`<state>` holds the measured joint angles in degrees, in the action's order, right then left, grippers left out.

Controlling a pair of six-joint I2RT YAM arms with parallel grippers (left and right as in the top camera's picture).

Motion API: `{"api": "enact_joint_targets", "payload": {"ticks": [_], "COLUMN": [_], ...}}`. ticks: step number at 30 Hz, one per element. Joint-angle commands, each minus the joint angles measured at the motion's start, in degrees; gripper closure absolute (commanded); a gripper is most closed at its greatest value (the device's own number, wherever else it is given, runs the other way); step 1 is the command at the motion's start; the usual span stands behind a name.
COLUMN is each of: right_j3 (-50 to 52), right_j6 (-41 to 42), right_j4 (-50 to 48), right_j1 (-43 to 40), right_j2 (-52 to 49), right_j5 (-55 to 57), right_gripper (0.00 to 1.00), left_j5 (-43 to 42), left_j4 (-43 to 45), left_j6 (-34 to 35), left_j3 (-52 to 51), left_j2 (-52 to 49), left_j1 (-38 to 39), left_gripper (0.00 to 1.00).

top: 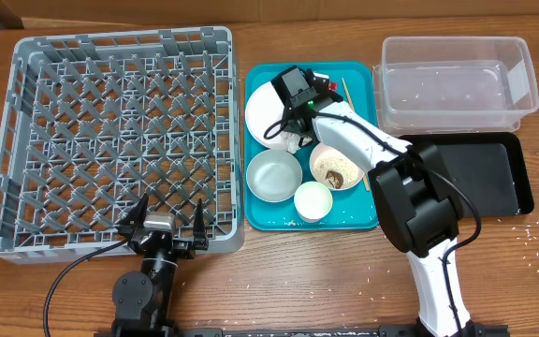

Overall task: Sort waste into correct bins and load items into the dishwasher
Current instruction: 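Reach the right gripper to the red wrapper on the white plate and grasp it, then carry the red wrapper with the right gripper and drop it into the clear bin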

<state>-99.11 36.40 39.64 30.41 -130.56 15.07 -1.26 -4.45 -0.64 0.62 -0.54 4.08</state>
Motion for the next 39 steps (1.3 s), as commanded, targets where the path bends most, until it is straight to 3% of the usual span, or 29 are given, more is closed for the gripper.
{"api": "enact_joint_targets", "payload": {"ticks": [1, 11, 18, 26, 27, 28, 30, 32, 36, 39], "right_j3": [-4.4, -25.6, -23.8, -16.5, -16.0, -15.9, -15.9, -15.9, -18.0, -21.8], "right_j6": [0.3, 0.3, 2.7, 2.2, 2.2, 2.2, 2.2, 2.2, -1.6, -3.6], "right_j4": [3.7, 24.5, 30.2, 22.0, 21.5, 21.5, 21.6, 21.5, 22.1, 25.1], "right_j1": [-0.3, -10.3, -24.5, -30.1, -30.1, -30.2, -30.2, -30.2, -30.2, -30.2], "right_j2": [2.5, 16.1, 16.4, 9.1, 8.3, 7.5, 6.4, 6.3, 7.1, 8.6], "right_j5": [-2.3, -2.3, -2.4, -6.2, -6.2, -6.2, -6.2, -6.2, -7.3, -8.4], "right_gripper": [0.96, 0.96, 0.96, 0.96, 0.89, 0.75, 0.34, 0.13, 0.02, 0.02], "left_j5": [0.2, 0.2, 0.2, 0.2, 0.2, 0.2, 0.2, 0.2, 0.2, 0.2], "left_j4": [0.1, 0.1, 0.1, 0.1, 0.1, 0.1, 0.1, 0.1, 0.1, 0.1], "left_j6": [-1.1, -1.1, -1.1, -1.1, -1.1, -1.1, -1.1, -1.1, -1.1, -1.1], "left_j3": [-0.3, -0.3, -0.3, -0.3, -0.3, -0.3, -0.3, -0.3, -0.3, -0.3], "left_j2": [0.3, 0.3, 0.3, 0.3, 0.3, 0.3, 0.3, 0.3, 0.3, 0.3], "left_j1": [-0.3, -0.3, -0.3, -0.3, -0.3, -0.3, -0.3, -0.3, -0.3, -0.3], "left_gripper": [0.00, 0.00, 0.00, 0.00, 0.00, 0.00, 0.00, 0.00, 0.00, 0.00]}}
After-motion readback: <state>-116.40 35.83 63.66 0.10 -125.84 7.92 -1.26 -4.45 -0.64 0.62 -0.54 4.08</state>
